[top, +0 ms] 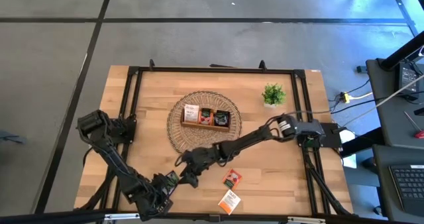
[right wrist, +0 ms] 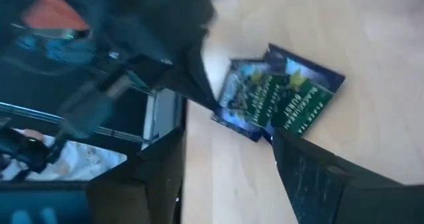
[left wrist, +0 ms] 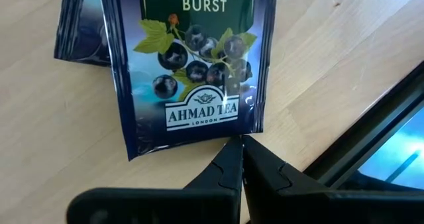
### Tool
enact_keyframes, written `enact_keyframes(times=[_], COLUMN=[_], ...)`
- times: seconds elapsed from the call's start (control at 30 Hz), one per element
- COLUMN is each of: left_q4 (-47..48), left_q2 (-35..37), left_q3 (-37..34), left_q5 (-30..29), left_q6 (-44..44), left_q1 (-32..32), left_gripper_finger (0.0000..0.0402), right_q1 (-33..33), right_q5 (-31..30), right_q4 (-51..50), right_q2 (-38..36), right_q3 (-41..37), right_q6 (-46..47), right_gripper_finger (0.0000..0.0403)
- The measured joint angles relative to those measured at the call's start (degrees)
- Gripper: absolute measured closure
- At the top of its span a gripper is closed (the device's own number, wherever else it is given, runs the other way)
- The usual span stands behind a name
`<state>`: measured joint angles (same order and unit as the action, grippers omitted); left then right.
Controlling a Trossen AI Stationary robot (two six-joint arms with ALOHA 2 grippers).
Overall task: Pick & Place Tea
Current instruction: Put the purple tea bag into the right section of the wooden organizer
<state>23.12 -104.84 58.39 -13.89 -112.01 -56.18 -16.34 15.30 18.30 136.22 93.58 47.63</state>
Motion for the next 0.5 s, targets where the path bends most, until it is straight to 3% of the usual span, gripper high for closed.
enact_keyframes(times=[0.27, 0.5], left_q4=[0.3, 0.4], left_q2=[0.0, 0.0], left_q3=[0.0, 0.0], left_q5=[-0.1, 0.0], left_q6=[0.7, 0.8], left_q1=[0.0, 0.0], left_gripper_finger=[0.0400, 0.0400], right_q1=[-0.5, -0.8], right_q5=[3.3, 1.6], right_q4=[-4.6, -10.2], right_q2=[7.4, 10.4], right_q3=[10.6, 16.2], right_q6=[0.3, -0.1], right_gripper_finger=[0.0193, 0.0205])
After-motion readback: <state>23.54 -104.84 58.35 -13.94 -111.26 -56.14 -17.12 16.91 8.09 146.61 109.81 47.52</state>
